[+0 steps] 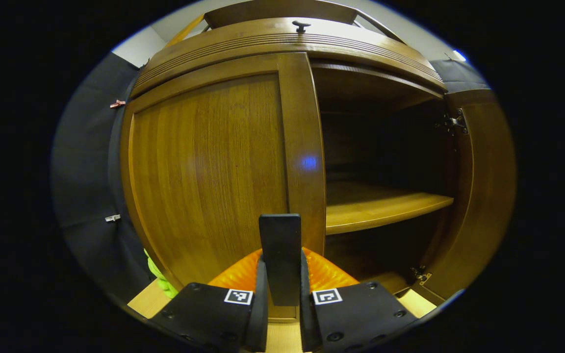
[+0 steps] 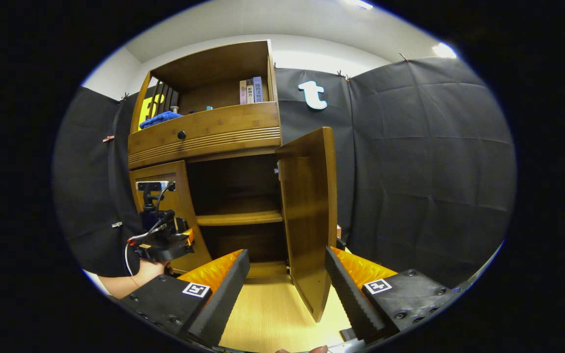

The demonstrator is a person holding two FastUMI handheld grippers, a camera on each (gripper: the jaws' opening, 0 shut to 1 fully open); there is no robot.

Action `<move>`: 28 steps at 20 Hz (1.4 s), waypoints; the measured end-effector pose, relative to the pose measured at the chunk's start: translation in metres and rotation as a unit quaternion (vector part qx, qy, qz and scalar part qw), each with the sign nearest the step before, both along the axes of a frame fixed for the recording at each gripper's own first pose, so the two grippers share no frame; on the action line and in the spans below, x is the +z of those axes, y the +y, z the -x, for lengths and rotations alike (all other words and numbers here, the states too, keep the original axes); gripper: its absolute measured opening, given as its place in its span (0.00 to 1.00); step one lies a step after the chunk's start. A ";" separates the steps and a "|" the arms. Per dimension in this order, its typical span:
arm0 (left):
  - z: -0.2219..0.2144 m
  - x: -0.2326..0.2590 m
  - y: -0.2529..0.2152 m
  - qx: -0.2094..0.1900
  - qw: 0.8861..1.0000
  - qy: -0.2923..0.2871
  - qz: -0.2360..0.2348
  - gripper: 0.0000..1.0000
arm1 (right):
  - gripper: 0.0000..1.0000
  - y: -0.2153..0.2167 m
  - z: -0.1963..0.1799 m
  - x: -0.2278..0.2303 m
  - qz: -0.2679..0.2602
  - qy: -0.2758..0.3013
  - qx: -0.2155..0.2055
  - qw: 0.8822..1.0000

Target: Open the right door of the double-door shoe cabinet with the right hand, and open the left door with the left hand.

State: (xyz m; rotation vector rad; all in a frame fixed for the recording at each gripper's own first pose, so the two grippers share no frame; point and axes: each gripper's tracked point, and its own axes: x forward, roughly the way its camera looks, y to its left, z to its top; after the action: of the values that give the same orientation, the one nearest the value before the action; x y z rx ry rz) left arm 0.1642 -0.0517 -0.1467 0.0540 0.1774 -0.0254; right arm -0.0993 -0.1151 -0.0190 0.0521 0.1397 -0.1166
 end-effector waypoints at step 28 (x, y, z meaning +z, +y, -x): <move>0.210 0.004 0.225 0.029 0.999 -0.008 -0.015 0.11 | 0.98 0.101 -0.017 -0.011 -0.009 -0.014 0.036 0.999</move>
State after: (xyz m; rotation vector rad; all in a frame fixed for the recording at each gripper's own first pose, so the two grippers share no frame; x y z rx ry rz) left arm -0.0456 0.1732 -0.1425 0.0799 0.1638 0.0354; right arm -0.0824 -0.0139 -0.0303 0.0668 0.1150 -0.0423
